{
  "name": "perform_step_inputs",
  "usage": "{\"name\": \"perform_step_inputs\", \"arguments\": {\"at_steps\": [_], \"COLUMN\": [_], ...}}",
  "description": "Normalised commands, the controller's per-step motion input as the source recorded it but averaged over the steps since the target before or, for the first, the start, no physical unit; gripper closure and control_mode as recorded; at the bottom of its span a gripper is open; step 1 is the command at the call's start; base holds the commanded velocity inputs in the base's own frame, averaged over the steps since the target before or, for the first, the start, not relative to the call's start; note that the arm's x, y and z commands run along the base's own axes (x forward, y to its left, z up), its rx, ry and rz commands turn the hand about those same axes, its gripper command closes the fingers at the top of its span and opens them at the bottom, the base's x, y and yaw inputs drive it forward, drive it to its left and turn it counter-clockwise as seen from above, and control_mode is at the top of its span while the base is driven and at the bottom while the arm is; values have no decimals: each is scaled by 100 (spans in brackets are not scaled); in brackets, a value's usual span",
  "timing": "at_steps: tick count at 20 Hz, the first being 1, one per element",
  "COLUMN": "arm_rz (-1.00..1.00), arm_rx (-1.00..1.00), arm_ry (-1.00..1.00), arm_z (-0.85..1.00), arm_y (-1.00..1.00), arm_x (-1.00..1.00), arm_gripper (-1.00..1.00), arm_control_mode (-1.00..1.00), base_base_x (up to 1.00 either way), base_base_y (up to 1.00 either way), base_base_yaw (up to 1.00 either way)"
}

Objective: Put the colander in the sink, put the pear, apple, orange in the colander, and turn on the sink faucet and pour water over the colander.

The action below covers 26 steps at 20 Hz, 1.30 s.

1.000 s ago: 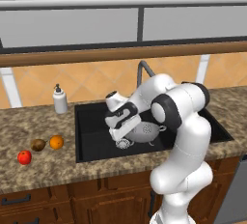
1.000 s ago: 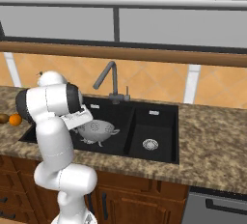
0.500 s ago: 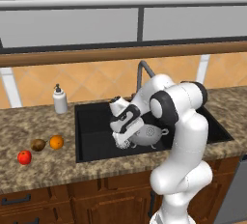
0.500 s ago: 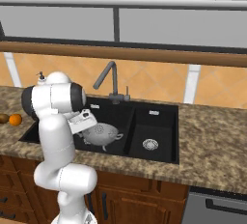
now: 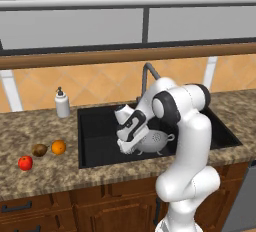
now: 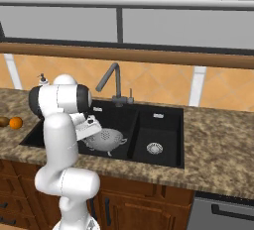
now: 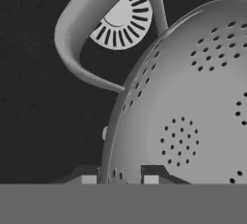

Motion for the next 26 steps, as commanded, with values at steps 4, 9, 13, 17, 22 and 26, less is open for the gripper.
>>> {"name": "perform_step_inputs", "arguments": {"at_steps": [4, 9, 13, 17, 22, 26], "arm_rz": [0, 0, 0, 0, 0, 0], "arm_rx": [0, 0, 0, 0, 0, 0], "arm_ry": [-1, -1, 0, 0, 0, 0], "arm_z": [-26, -6, 0, 0, 41, 66], "arm_y": [0, 0, 1, 11, 45, 50], "arm_x": [15, 4, 1, 6, 0, -27], "arm_gripper": [100, -100, -100, -100, -100, -100], "arm_control_mode": [-100, -100, -100, -100, -100, -100], "base_base_x": [0, 0, 0, 0, 0, 0], "base_base_y": [0, 0, 0, 0, 0, 0], "base_base_yaw": [0, 0, 0, 0, 0, 0]}}
